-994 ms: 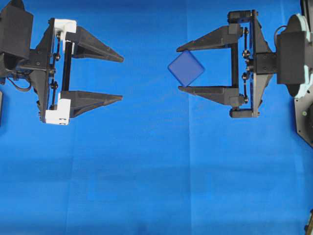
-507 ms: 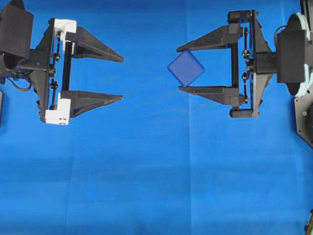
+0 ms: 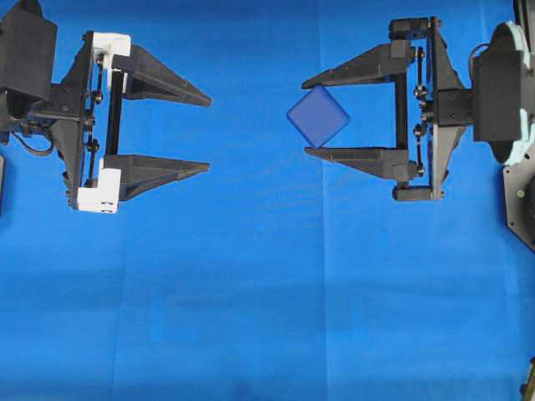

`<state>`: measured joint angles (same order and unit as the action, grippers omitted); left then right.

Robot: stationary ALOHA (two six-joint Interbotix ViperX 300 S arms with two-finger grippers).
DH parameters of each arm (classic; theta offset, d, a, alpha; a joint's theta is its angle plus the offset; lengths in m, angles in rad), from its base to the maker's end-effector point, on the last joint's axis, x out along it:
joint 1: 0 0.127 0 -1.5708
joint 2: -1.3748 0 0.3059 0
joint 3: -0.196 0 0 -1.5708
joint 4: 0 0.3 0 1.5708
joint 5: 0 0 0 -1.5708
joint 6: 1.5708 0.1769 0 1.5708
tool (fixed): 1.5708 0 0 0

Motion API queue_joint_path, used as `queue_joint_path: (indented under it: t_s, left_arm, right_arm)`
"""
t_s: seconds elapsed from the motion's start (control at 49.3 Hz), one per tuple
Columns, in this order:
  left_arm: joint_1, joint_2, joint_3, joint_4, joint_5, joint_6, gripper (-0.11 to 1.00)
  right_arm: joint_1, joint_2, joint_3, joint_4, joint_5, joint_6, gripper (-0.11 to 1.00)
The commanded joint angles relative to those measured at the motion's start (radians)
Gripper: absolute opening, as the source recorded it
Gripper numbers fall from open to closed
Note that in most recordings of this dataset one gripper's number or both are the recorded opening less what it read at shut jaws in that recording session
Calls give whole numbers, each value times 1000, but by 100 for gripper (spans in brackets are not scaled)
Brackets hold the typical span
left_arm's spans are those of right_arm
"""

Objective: Handover the blue block to the right arm after grasping it with the left arm, then place it in the designated position.

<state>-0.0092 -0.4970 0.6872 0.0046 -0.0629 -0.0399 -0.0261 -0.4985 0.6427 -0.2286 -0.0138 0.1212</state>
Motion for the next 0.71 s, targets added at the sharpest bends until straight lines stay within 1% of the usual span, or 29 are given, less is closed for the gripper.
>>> queue_joint_path:
  t_s: [0.0,0.182,0.406,0.608,0.689]
  left_arm:
    - [2,-29,-14,2,-5,0,93]
    - [2,-29,-14,2,-5,0,93]
    - [3,-28,-15,2,-5,3,93]
    - [2,-26,-15,2,-5,2,93]
    - [2,-26,-17,2,-5,2,93]
  right_arm:
    - [2,-14,-32,5,3,6,56]
    - [3,-14,-32,3,44,49,56]
    - [28,-14,-32,5,183,124,56]
    - [32,-14,-37,5,319,210,56]
    - [34,-14,-41,5,368,235,56]
